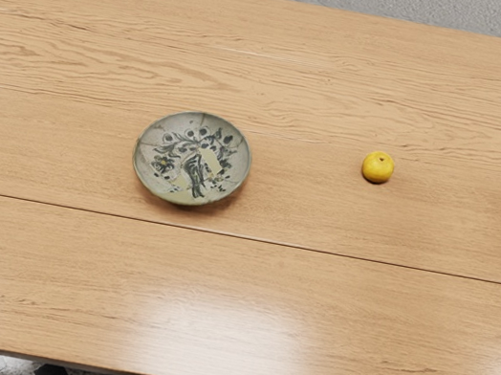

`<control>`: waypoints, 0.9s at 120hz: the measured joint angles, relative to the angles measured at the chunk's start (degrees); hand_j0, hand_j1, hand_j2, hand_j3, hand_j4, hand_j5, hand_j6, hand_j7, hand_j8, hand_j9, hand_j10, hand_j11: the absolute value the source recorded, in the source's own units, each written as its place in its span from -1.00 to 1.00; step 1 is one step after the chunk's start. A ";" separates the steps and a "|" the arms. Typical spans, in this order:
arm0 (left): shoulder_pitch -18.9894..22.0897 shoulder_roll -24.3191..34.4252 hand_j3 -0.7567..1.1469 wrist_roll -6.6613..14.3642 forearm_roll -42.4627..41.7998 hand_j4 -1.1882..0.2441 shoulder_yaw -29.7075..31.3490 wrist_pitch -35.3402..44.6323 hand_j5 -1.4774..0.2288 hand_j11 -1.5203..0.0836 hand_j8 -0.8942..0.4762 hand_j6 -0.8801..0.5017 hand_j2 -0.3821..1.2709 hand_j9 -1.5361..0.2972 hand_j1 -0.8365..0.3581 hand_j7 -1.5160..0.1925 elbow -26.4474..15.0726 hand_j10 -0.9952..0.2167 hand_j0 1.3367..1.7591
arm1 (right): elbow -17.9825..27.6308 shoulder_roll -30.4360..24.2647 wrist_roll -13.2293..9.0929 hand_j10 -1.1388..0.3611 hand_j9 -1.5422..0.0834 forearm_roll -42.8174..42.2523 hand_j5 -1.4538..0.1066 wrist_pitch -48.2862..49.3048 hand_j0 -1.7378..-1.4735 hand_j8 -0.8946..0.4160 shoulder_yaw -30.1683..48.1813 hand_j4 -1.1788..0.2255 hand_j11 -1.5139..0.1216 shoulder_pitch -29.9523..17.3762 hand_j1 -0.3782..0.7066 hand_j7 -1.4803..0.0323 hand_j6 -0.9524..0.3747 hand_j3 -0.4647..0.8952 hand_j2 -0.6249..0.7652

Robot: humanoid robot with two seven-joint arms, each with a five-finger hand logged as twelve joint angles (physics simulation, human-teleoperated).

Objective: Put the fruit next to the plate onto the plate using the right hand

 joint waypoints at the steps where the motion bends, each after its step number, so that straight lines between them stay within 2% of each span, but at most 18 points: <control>1: 0.00 0.00 -0.21 0.00 0.00 0.66 0.00 0.00 0.73 0.90 0.30 0.27 -0.54 0.68 0.98 0.77 0.00 0.64 0.52 | 0.04 0.05 -0.02 0.49 0.86 -0.08 0.83 0.00 -0.40 0.33 0.00 0.65 0.82 -0.05 -0.90 0.92 0.40 -0.32 -0.11; 17: 0.00 0.00 -0.21 0.00 0.00 0.66 0.00 0.00 0.73 0.90 0.30 0.27 -0.54 0.68 0.98 0.77 0.00 0.64 0.52 | 0.10 1.45 -0.51 0.49 0.86 -1.48 0.83 0.02 -0.40 0.33 0.25 0.65 0.82 0.15 -0.90 0.92 0.40 -0.32 -0.10; 30: 0.00 0.00 -0.21 0.00 0.00 0.66 -0.01 -0.01 0.73 0.90 0.30 0.27 -0.54 0.68 0.98 0.77 0.00 0.64 0.52 | 0.00 3.59 -7.03 0.46 0.83 -4.00 0.79 0.03 -0.40 0.30 0.85 0.62 0.78 3.51 -0.86 0.88 0.37 -0.32 -0.11; 35: 0.00 0.00 -0.21 0.00 0.01 0.66 -0.01 -0.01 0.73 0.90 0.30 0.27 -0.54 0.68 0.98 0.77 0.00 0.64 0.52 | 0.02 5.40 -8.47 0.42 0.78 -8.60 0.74 0.03 -0.40 0.25 3.02 0.57 0.74 4.95 -0.79 0.83 0.33 -0.32 -0.12; 45: 0.00 0.00 -0.21 0.00 0.00 0.66 0.00 -0.01 0.73 0.90 0.30 0.27 -0.54 0.68 0.98 0.77 0.00 0.64 0.52 | 0.11 9.00 -10.15 0.43 0.80 -17.08 0.76 0.03 -0.40 0.27 6.78 0.59 0.75 6.77 -0.81 0.85 0.34 -0.32 -0.12; 53: 0.00 0.00 -0.21 0.00 0.00 0.66 0.01 -0.01 0.73 0.90 0.30 0.27 -0.54 0.68 0.98 0.77 0.00 0.64 0.52 | 0.52 11.30 -10.74 0.43 0.79 -24.56 0.75 0.03 -0.40 0.26 8.35 0.58 0.75 8.18 -0.80 0.84 0.33 -0.32 -0.12; 65: 0.00 0.00 -0.21 0.00 0.00 0.66 0.01 -0.01 0.73 0.90 0.30 0.27 -0.54 0.68 0.98 0.77 0.00 0.64 0.52 | 1.25 13.31 -11.11 0.36 0.71 -32.71 0.67 0.03 -0.40 0.18 9.39 0.51 0.67 9.57 -0.69 0.76 0.26 -0.32 -0.13; 75: 0.00 0.00 -0.21 0.00 0.00 0.66 0.01 -0.01 0.73 0.90 0.30 0.27 -0.54 0.68 0.98 0.77 0.00 0.64 0.52 | 5.00 14.16 -11.08 0.32 0.67 -41.01 0.62 -1.41 -0.40 0.14 9.38 0.47 0.62 9.92 -0.63 0.71 0.21 -0.32 -0.14; 88: 0.00 0.00 -0.21 0.00 0.00 0.66 0.01 0.00 0.73 0.90 0.30 0.27 -0.54 0.68 0.98 0.77 0.00 0.64 0.52 | 9.04 15.89 -11.01 0.30 0.63 -49.26 0.59 -8.80 -0.40 0.11 7.68 0.44 0.59 9.64 -0.58 0.67 0.18 -0.32 -0.15; 108: 0.00 0.00 -0.21 0.00 0.00 0.66 0.01 0.00 0.73 0.90 0.30 0.27 -0.54 0.68 0.98 0.77 0.00 0.64 0.52 | 12.21 17.69 -10.96 0.25 0.58 -55.05 0.53 -23.82 -0.40 0.06 0.15 0.39 0.54 8.81 -0.51 0.62 0.13 -0.32 -0.16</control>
